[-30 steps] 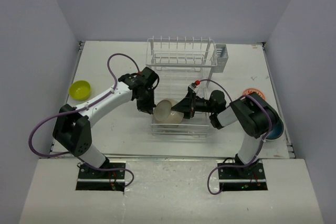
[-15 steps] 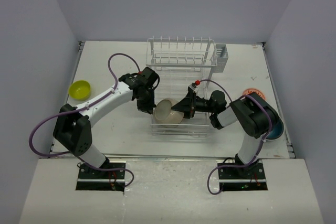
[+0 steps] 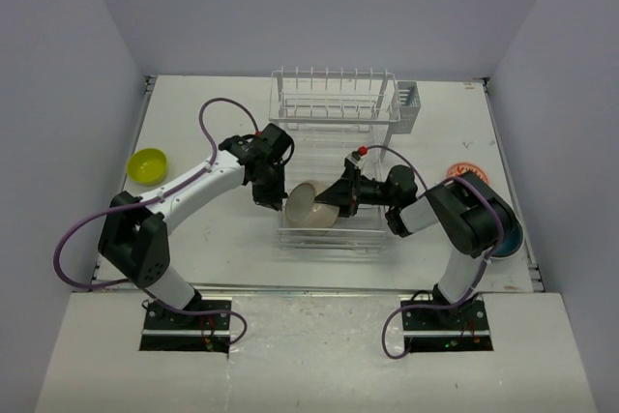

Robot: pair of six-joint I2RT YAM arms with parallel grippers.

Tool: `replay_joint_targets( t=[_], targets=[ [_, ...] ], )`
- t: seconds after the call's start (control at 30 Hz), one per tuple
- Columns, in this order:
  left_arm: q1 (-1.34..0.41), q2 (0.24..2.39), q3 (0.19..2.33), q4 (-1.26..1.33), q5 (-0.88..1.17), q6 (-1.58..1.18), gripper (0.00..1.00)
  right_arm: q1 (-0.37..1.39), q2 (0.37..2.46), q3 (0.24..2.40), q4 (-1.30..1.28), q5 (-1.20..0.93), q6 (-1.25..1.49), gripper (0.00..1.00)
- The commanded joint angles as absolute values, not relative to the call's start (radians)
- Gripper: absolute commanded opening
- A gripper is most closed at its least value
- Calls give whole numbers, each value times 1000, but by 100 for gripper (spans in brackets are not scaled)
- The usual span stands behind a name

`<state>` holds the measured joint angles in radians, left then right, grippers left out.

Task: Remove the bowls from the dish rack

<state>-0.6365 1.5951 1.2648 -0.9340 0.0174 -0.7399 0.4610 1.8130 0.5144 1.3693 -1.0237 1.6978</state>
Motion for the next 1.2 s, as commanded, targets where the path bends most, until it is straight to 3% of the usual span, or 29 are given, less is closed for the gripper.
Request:
replay_joint_targets(
  t=[0.0, 0.2, 0.53, 0.87, 1.17],
  targets=[
    [-649, 1626, 1296, -853, 29, -744, 0, 471, 1772, 541, 1574, -1080, 1663, 0],
    [-649, 1629, 1302, -853, 29, -742, 0, 472, 1701, 574, 1373, -1114, 1514, 0],
    [-655, 1637, 1304, -848, 32, -747, 0, 472, 1563, 721, 711, -1127, 1134, 0],
    [-658, 1632, 1293, -839, 37, -755, 0, 477, 1568, 788, 563, -1134, 1023, 0],
    [-661, 1632, 1289, -830, 37, -756, 0, 483, 1473, 995, 137, -1086, 776, 0]
  ],
)
